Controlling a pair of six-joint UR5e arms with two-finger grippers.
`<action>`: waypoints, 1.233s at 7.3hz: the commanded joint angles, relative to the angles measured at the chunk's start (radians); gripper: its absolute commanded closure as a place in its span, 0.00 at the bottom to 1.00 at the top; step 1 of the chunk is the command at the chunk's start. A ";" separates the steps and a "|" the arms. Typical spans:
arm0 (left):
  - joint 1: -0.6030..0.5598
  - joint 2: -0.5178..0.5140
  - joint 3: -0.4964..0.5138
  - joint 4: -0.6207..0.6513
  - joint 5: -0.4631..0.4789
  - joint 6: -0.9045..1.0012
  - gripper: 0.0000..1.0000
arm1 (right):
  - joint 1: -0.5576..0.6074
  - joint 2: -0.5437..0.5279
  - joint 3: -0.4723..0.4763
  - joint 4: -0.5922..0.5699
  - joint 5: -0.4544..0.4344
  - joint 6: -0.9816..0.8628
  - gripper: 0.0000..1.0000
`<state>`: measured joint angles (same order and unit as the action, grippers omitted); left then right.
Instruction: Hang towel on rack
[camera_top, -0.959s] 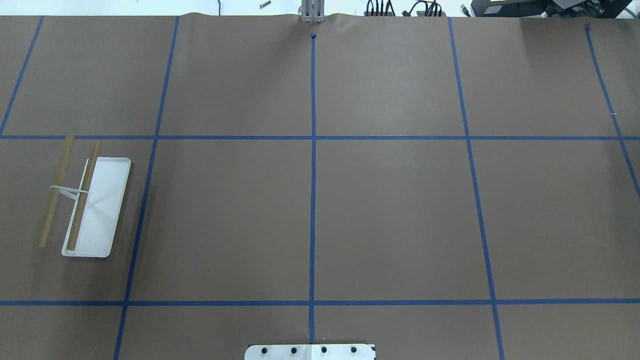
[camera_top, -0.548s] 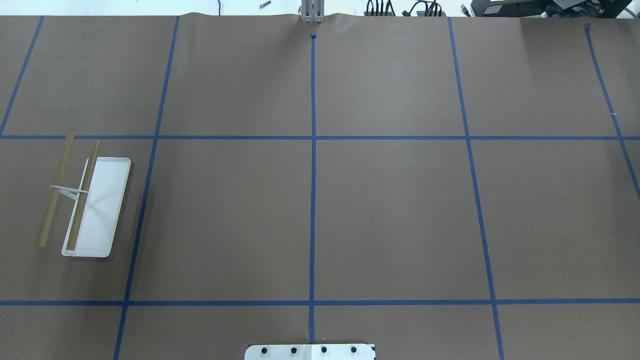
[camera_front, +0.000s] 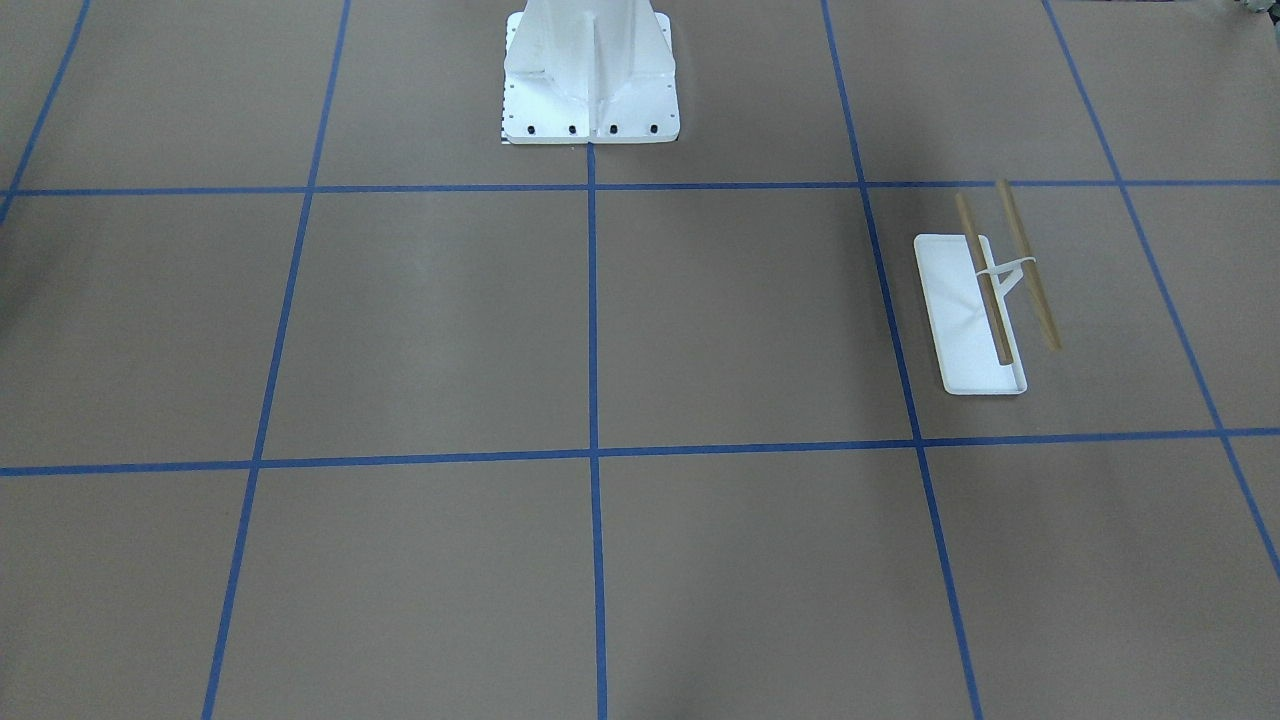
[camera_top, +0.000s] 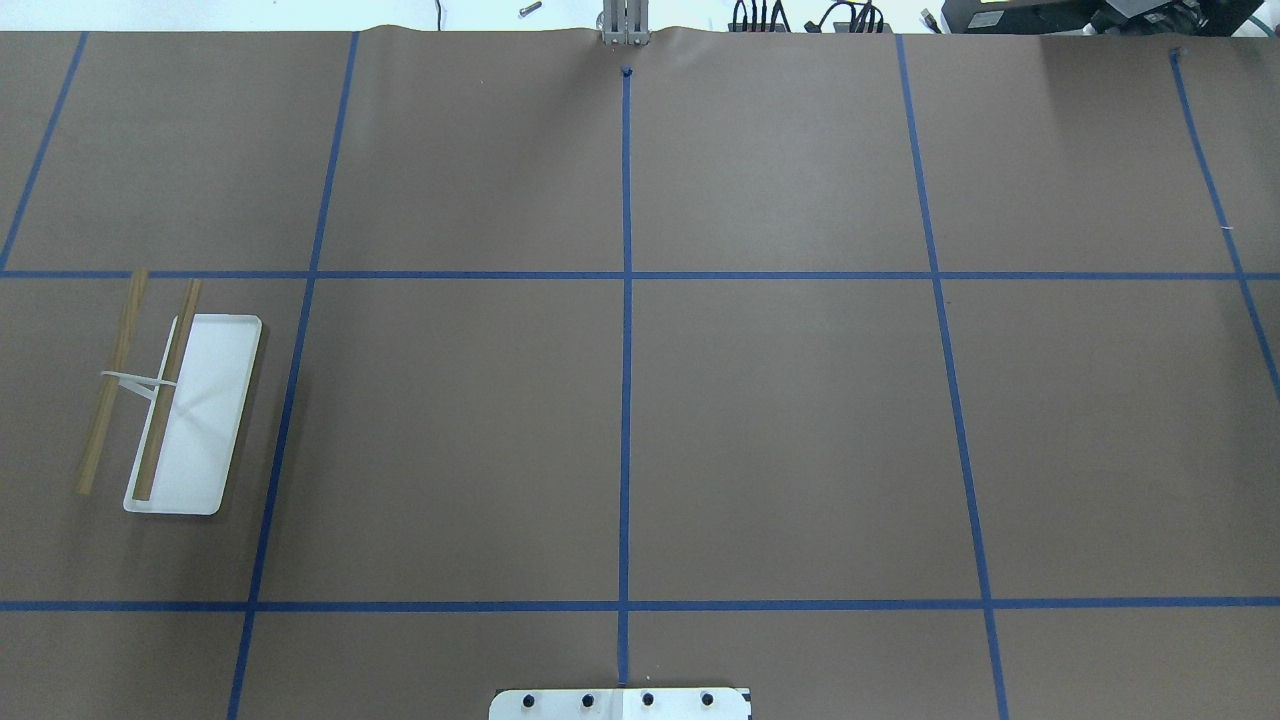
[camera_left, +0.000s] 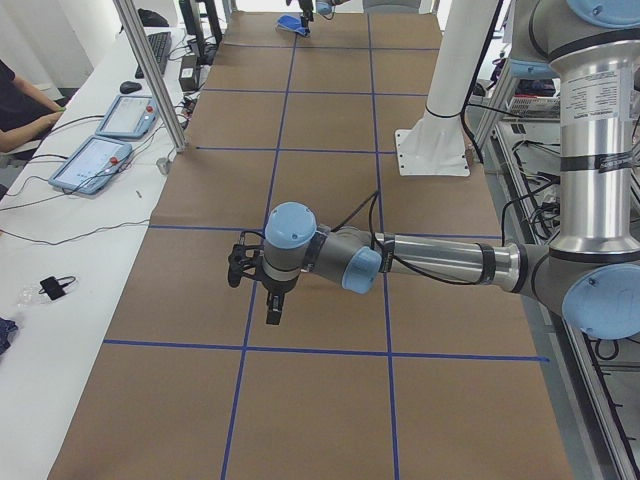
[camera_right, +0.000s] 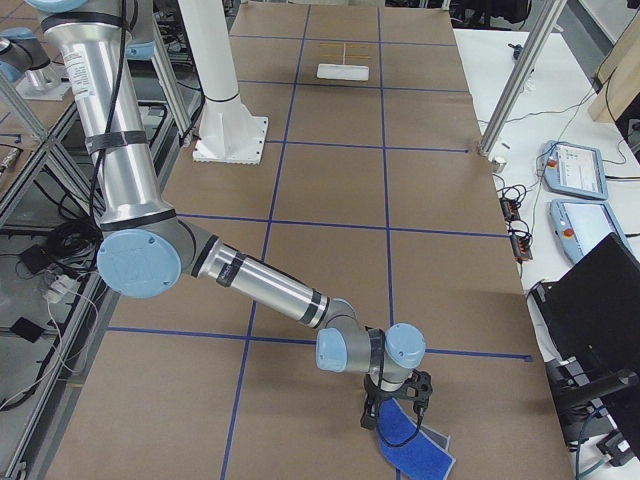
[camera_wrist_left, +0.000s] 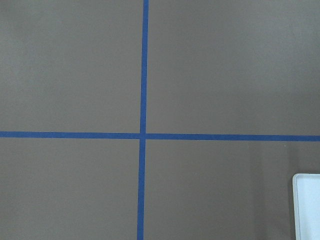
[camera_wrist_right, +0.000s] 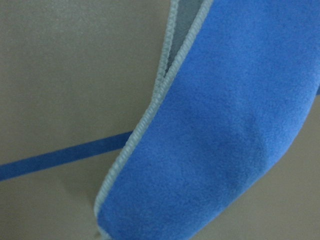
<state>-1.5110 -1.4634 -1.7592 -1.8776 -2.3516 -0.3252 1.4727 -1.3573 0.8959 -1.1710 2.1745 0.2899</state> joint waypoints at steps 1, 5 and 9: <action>-0.002 0.000 -0.006 0.000 0.000 0.000 0.02 | 0.000 0.003 -0.002 0.001 -0.021 0.001 0.62; 0.000 0.000 -0.008 0.000 0.000 0.000 0.02 | 0.000 0.007 0.001 0.001 -0.024 0.002 1.00; 0.000 -0.002 -0.008 0.000 -0.002 0.000 0.02 | 0.050 0.041 0.114 -0.018 -0.004 0.002 1.00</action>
<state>-1.5110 -1.4648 -1.7671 -1.8776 -2.3526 -0.3252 1.4983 -1.3208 0.9475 -1.1754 2.1640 0.2918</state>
